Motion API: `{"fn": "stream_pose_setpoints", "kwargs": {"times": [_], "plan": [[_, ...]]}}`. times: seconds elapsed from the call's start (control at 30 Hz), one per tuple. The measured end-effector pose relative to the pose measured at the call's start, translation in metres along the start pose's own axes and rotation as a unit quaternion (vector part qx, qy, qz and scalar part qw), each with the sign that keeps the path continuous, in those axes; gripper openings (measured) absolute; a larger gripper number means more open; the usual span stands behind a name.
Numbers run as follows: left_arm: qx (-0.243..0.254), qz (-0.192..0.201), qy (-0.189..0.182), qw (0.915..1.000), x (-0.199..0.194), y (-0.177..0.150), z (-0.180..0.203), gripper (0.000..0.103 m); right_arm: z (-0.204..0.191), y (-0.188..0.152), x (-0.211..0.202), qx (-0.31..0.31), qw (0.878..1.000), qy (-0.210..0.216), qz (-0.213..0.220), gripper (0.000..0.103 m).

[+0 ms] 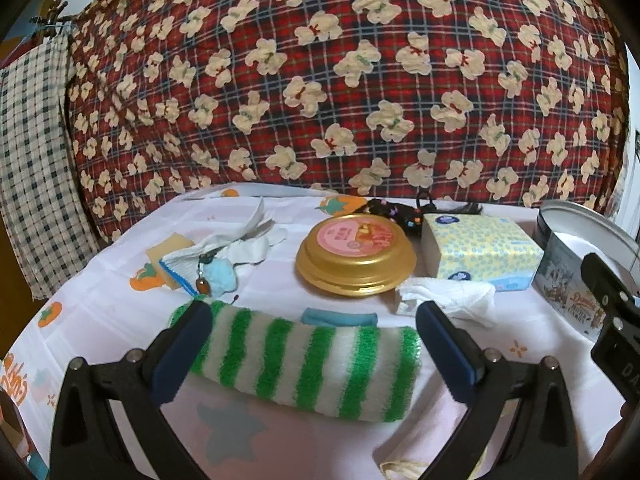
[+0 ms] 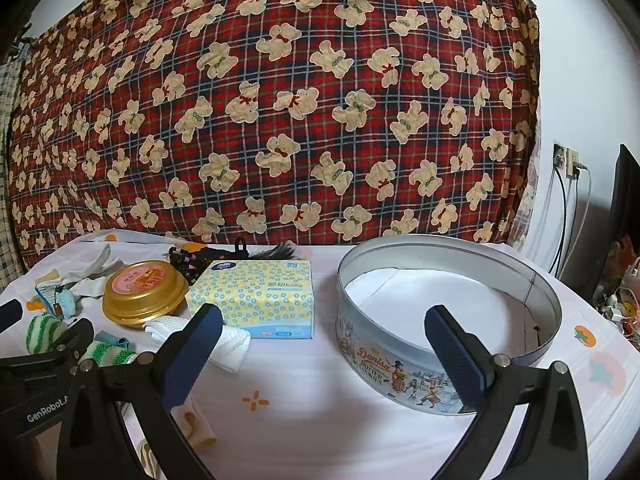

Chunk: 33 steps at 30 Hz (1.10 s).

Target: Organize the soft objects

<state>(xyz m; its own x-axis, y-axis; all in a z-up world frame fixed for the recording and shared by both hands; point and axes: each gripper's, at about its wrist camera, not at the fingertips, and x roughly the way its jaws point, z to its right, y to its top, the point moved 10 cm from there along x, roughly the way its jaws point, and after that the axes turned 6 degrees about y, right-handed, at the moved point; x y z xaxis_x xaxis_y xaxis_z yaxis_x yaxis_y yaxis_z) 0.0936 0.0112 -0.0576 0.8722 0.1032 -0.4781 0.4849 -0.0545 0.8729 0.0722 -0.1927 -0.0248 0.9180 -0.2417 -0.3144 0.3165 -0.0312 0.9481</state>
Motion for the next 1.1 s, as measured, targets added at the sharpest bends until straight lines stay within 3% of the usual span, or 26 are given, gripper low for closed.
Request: {"fn": "stream_pose_setpoints", "kwargs": {"times": [0.8, 1.1], "plan": [[0.007, -0.011, -0.003, 0.9999, 0.002, -0.007, 0.005, 0.103, 0.002, -0.002, 0.004, 0.004, 1.0, 0.0, -0.01, 0.102], [0.002, -0.009, 0.005, 0.9999, -0.005, -0.005, -0.022, 0.103, 0.002, -0.004, 0.002, 0.004, 1.0, 0.002, -0.005, 0.102]]}}
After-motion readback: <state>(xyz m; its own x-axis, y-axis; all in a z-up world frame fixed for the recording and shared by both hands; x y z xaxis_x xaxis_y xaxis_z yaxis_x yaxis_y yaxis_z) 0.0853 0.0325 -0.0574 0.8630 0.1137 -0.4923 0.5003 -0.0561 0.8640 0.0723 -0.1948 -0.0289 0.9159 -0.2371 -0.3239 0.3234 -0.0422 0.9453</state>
